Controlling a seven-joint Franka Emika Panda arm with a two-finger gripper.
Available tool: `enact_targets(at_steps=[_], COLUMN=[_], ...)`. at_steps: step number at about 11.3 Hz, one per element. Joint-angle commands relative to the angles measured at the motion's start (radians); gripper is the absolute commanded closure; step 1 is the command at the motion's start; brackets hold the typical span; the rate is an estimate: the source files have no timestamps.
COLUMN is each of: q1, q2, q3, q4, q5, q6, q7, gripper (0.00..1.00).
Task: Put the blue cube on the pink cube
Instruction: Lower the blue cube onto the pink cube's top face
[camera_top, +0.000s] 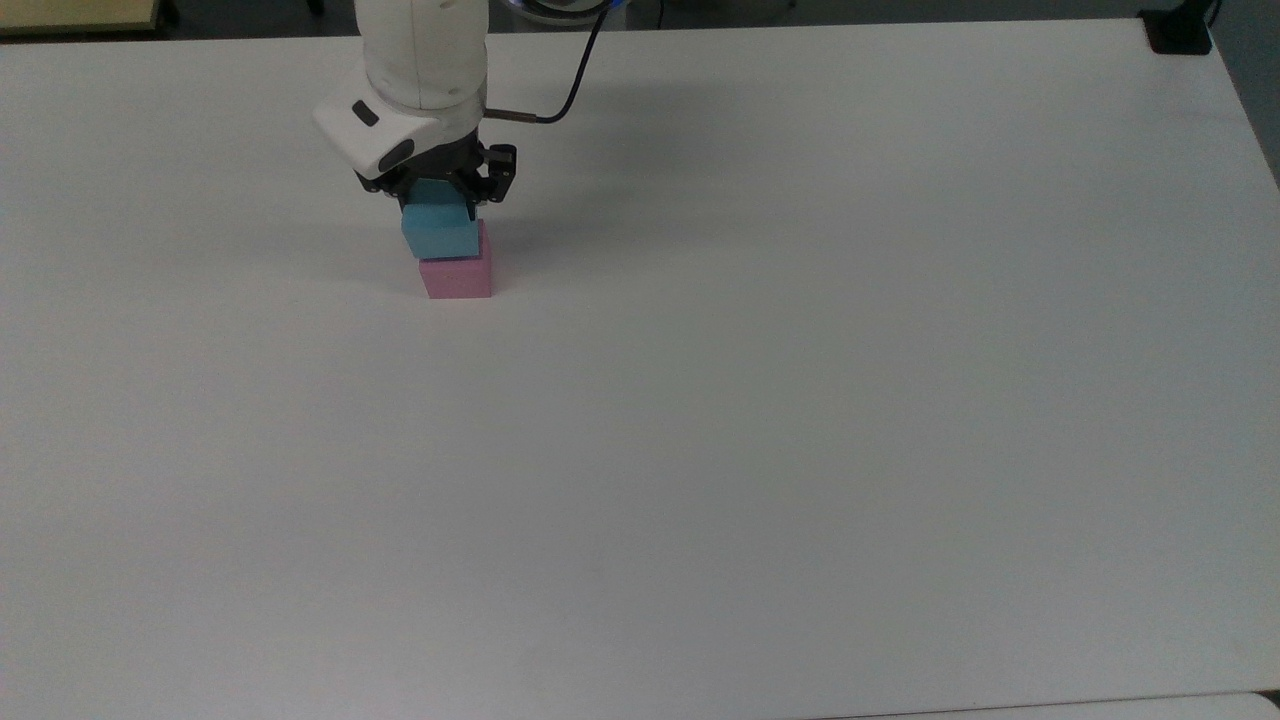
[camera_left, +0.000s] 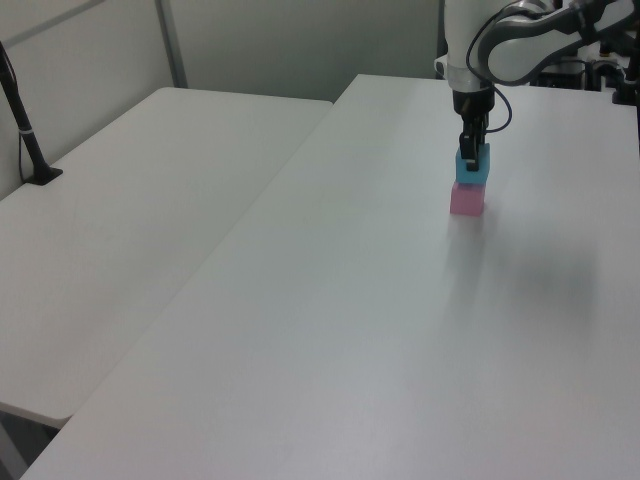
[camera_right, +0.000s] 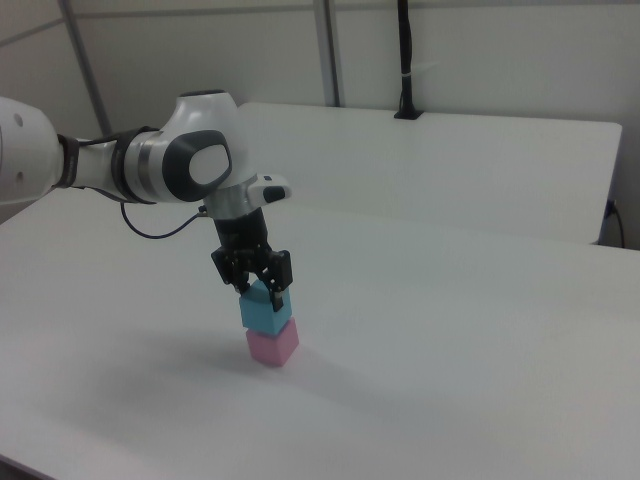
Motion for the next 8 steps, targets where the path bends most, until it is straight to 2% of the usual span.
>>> enact_targets(at_steps=[1, 3, 8], q1=[0.012, 0.014, 0.012], q2=[-0.024, -0.017, -0.035], q3=[-0.006, -0.006, -0.006], q4=[-0.048, -0.053, -0.039], q5=[0.009, 0.009, 0.013], q6=[0.060, 0.093, 0.074], q7=[-0.012, 0.014, 0.025], gripper=[0.35, 0.01, 0.00])
